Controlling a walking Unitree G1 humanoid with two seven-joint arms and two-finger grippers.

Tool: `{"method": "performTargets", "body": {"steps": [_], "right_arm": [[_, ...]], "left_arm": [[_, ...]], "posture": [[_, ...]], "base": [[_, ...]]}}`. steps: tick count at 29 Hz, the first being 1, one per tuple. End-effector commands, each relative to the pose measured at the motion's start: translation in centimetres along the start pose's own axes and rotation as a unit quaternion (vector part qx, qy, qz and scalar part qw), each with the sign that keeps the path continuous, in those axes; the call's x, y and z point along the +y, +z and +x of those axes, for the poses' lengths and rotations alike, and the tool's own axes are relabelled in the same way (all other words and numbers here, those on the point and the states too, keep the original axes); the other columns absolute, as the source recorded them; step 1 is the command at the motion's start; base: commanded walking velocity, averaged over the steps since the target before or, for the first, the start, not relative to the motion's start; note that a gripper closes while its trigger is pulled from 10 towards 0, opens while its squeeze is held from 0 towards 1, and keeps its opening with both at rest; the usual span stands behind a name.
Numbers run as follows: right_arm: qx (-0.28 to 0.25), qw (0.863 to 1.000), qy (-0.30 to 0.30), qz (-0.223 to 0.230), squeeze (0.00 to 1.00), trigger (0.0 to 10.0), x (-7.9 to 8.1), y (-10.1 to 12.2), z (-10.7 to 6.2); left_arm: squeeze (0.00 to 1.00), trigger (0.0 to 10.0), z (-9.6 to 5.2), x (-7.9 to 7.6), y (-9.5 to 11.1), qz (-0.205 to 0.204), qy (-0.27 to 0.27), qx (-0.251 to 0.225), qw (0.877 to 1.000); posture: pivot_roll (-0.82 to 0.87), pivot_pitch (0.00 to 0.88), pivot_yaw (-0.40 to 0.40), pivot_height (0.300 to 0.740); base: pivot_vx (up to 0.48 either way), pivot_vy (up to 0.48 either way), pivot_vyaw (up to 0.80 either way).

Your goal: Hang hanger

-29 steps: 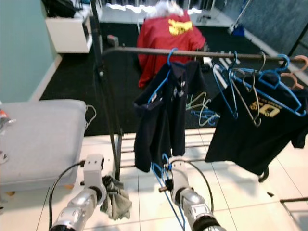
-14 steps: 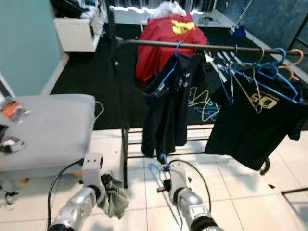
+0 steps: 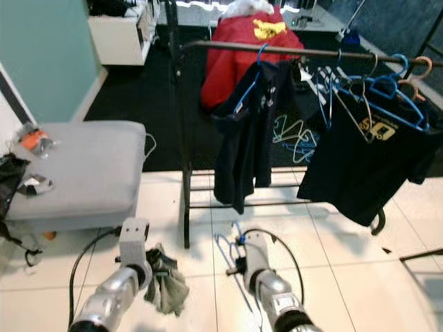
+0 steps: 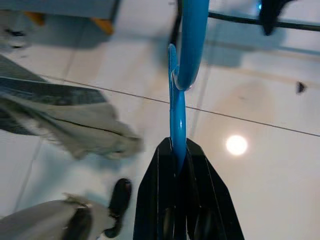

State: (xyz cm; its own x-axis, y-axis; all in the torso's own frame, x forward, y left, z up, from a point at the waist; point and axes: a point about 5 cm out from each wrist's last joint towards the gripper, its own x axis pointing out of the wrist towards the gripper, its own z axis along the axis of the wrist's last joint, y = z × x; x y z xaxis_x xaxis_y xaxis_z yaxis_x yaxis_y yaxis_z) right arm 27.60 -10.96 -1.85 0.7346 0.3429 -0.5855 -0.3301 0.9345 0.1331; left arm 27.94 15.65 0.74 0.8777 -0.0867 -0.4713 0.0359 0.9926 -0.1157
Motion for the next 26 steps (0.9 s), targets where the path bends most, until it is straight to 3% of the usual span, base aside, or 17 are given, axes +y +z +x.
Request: {"method": "performTargets", "body": {"steps": [1, 22, 26], "right_arm": [[0.004, 1.000, -0.008, 0.005, 0.00, 10.0, -0.4, -0.3, -0.2], [-0.004, 1.000, -0.020, 0.012, 0.00, 10.0, -0.9, 0.0, -0.2], [-0.039, 0.999, -0.009, 0.001, 0.00, 10.0, -1.0, 1.6, -0.1]], "left_arm": [[0.00, 10.0, -0.1, 0.1, -0.5, 0.000, 0.000, 0.012, 1.000], [0.00, 10.0, 0.5, -0.3, 0.0, 0.035, -0.018, 0.028, 0.999], [0.00, 10.0, 0.6, 0.1, 0.4, 0.027, 0.008, 0.027, 0.999]], "posture": [[0.05, 0.049, -0.050, 0.740], [0.04, 0.050, -0.027, 0.740], [0.04, 0.049, -0.026, 0.740]], "base": [[0.000, 0.000, 0.00], [0.000, 0.000, 0.00], [0.000, 0.000, 0.00]]}}
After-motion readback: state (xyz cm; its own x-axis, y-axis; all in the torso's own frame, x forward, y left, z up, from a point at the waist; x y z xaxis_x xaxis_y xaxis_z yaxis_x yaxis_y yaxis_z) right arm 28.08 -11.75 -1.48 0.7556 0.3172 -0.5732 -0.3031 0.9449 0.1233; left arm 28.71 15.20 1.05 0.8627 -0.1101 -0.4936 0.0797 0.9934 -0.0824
